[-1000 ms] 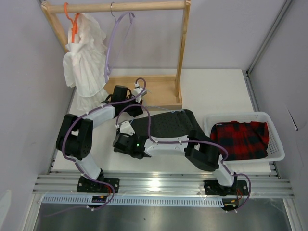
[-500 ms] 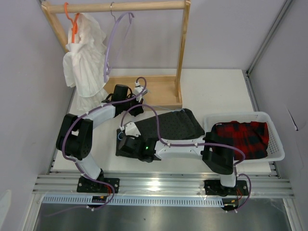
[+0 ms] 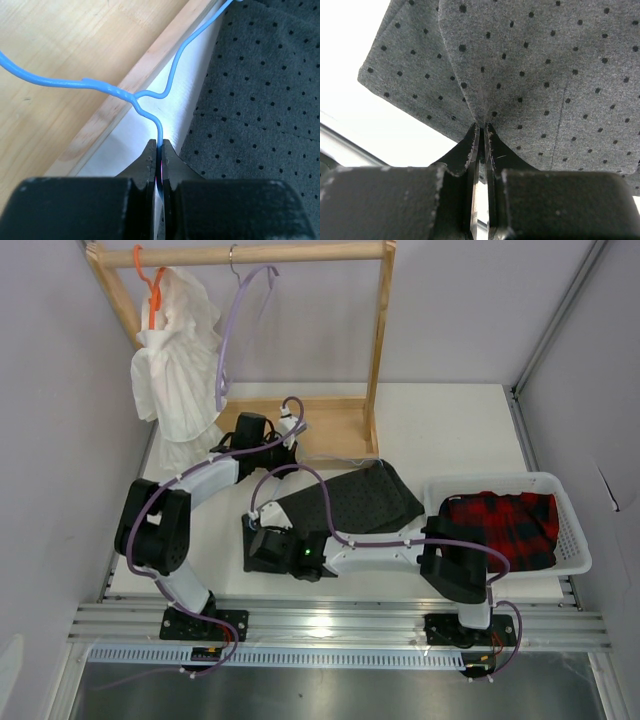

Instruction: Place the skirt on the hanger

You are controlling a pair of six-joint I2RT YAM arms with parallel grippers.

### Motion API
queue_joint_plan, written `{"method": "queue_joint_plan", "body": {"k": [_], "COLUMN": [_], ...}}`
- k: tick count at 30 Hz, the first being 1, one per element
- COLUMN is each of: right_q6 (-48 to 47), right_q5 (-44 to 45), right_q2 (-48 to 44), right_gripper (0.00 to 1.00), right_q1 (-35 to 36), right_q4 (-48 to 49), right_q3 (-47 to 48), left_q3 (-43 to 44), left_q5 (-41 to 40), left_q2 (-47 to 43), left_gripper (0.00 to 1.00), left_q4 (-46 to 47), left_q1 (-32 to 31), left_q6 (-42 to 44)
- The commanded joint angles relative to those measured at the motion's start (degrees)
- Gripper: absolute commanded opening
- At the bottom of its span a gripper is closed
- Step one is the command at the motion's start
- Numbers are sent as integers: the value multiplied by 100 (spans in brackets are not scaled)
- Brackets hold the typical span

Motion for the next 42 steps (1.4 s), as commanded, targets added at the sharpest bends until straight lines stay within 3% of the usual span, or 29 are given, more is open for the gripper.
{"method": "queue_joint_plan", "body": {"k": [1, 13, 20, 26, 32, 42], "right_q6": [-48, -75, -224, -233, -329, -250], "right_q5": [-134, -186, -740, -968, -1443, -1707], "right_q2": [-494, -696, -1249, -1469, -1347, -1417], "right_gripper": [5, 12, 6, 6, 4, 4], "right_q1": [119, 40, -162, -101, 92, 277], "right_q4": [151, 2, 178, 291, 354, 318], "right_q3": [-156, -377, -895, -1141, -756, -720], "left_q3": [143, -190, -401, -50, 301, 1461], "left_q5": [-83, -268, -400, -452, -1048, -1823], "left_q2": [-372, -1320, -2015, -2419, -2876, -2647], "left_gripper": [0, 0, 0, 0, 0, 0], "left_q4": [382, 399, 461, -118, -636, -1499], "left_q1": [-24, -33, -41, -146, -541, -867], "left_q6": [-19, -335, -678, -784, -592, -494]}}
